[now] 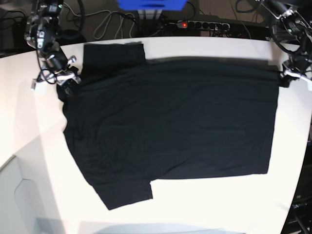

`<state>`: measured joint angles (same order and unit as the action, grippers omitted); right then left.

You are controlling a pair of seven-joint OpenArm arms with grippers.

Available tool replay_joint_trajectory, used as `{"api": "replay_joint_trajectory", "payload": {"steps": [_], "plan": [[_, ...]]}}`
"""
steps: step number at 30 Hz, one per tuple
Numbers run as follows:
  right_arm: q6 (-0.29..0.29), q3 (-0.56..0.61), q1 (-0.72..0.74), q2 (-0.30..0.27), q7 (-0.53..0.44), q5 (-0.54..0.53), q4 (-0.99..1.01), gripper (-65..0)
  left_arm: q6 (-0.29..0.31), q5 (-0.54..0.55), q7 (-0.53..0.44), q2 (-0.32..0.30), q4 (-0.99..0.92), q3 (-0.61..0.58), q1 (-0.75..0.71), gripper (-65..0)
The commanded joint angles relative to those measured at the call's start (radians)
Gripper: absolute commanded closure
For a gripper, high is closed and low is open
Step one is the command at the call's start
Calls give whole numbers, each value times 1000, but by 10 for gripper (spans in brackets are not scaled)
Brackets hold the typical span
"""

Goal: Fold the T-shirt properly
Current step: 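Lower the shirt and release it with the right gripper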

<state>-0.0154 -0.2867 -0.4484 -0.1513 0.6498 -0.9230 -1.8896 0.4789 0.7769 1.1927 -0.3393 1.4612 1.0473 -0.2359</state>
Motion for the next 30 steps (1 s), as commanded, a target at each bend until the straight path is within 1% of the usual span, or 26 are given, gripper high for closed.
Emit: {"api": "replay_joint_trajectory", "payload": {"steps": [1, 3, 5, 7, 9, 11, 13, 16, 21, 26, 29, 30], "plan": [[2, -7, 15, -11, -25, 11, -17, 0, 4, 5, -20, -24, 17, 9, 5, -2], [2, -9, 35, -1, -26, 37, -14, 0, 4, 2, -26, -25, 14, 18, 5, -2], [2, -35, 50, 3, -25, 60, -14, 0, 4, 0, -26, -25, 14, 67, 7, -1], [2, -58, 73, 20, -22, 86, 0, 0, 4, -1, -24, -25, 14, 101, 33, -1], [2, -92, 101, 37, -25, 120, 46, 0, 2, -3, -23, -27, 14, 109, 42, -1], [2, -107, 127, 48, -23, 150, 95, 0, 2, -30, -23, -24, 14, 107, 46, -1], [2, -111, 139, 52, -26, 166, 131, 0, 2, -83, -23, -16, 16, 109, 66, -1], [2, -107, 141, 52, -26, 166, 140, 0, 2, -147, -17, 10, 17, 107, 111, -1], [2, -107, 142, 51, -26, 166, 138, 0, 2, -221, -17, 18, 25, 92, 166, -1], [2, -102, 167, 49, -22, 167, 140, 0, 2, -233, -15, 15, 28, 49, 200, 0], [2, -65, 178, 43, -22, 169, 146, 0, 2, -233, -24, 10, 17, 12, 212, 0], [2, -50, 178, 32, -25, 169, 147, 0, 2, -234, -24, 10, 16, 0, 221, 0]]}}
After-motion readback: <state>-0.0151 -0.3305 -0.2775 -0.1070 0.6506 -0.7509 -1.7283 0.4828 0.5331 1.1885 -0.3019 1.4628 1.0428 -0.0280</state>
